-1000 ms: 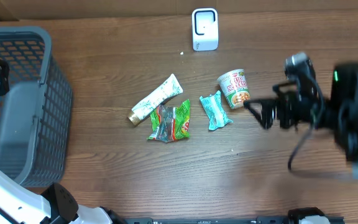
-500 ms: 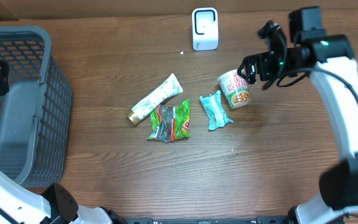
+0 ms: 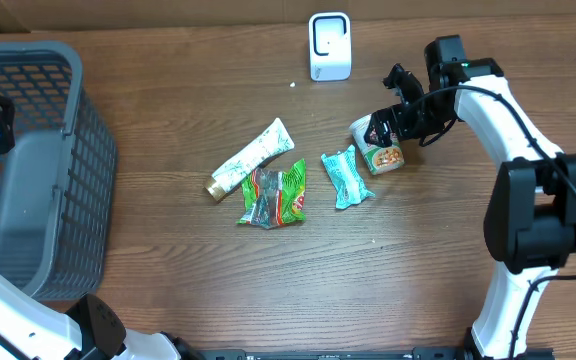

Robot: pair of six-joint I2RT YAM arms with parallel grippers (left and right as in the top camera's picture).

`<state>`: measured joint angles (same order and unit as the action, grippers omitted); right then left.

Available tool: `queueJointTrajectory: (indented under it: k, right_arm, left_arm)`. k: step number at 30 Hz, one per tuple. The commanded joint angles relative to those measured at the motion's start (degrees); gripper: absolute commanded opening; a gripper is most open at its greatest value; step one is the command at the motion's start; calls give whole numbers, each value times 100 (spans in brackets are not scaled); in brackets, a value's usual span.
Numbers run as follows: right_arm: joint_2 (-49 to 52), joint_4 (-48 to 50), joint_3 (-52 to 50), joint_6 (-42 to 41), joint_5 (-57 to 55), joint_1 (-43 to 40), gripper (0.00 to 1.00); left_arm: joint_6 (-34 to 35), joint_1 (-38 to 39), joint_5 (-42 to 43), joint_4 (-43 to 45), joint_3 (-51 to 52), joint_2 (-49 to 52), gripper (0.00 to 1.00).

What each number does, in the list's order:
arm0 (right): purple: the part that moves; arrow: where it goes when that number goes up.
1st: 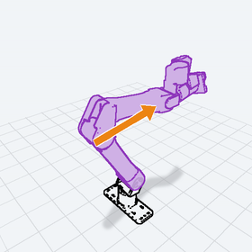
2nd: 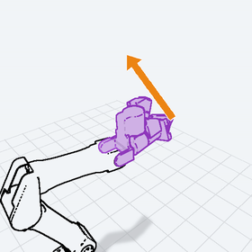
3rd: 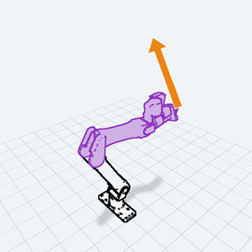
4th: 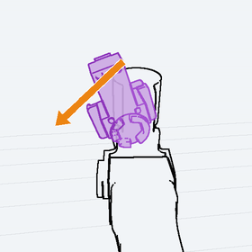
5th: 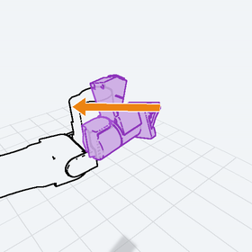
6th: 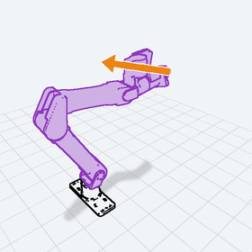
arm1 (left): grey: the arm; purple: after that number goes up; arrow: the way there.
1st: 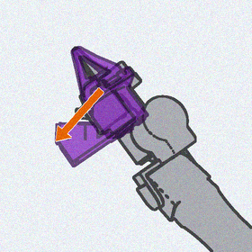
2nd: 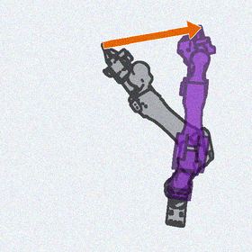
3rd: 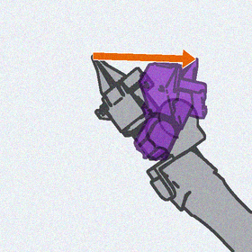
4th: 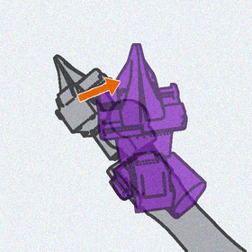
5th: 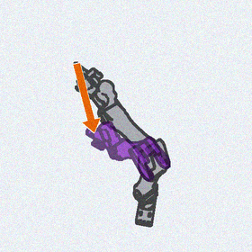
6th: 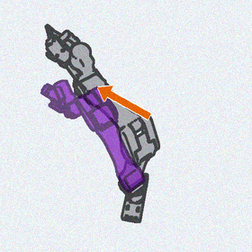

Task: Scan the item barcode
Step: 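Move the right gripper forward and grasp the Cup Noodles cup, then lift the cup and carry it toward the white scanner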

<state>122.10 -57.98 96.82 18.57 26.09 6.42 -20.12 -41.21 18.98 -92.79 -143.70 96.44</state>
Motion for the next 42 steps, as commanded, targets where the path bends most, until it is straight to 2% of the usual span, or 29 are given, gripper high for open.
queueJointTrajectory:
  k: [1, 5, 8, 12, 16, 18, 21, 26, 29, 36, 39, 42]
  right_arm:
    - [190, 92, 140, 175, 236, -17, 100]
    - [269, 173, 140, 275, 321, -17, 99]
    - [391, 262, 140, 273, 407, -17, 90]
    - [560, 232, 140, 247, 407, -35, 68]
    - [533, 138, 146, 243, 717, -90, 61]
    - [507, 66, 157, 245, 863, -131, 62]
    - [468, 0, 164, 245, 1019, -223, 71]
    - [466, -74, 168, 256, 1016, -369, 80]
    - [468, -85, 168, 487, 999, -382, 89]
    - [492, -48, 166, 678, 247, 22, 94]
    - [535, 74, 166, 315, -402, 256, 93]
    - [540, 151, 166, 192, -564, 299, 93]
  left_arm:
    - [-111, 37, 96, 4, 2, -2, 100]
    - [-111, 35, 96, 4, 2, -2, 100]
    - [-111, 37, 94, 4, 2, -2, 99]
    - [-111, 37, 96, 4, 2, -2, 100]
    - [-111, 35, 96, 4, 2, -2, 100]
    - [-111, 35, 96, 4, 2, -2, 100]
    - [-111, 37, 96, 4, 2, -2, 99]
    - [-111, 37, 94, 4, 2, -2, 100]
    - [-111, 37, 96, 4, 2, -2, 100]
    - [-111, 37, 96, 4, 2, -2, 100]
    - [-111, 37, 96, 4, 2, -2, 100]
    - [-111, 37, 96, 4, 2, -2, 100]
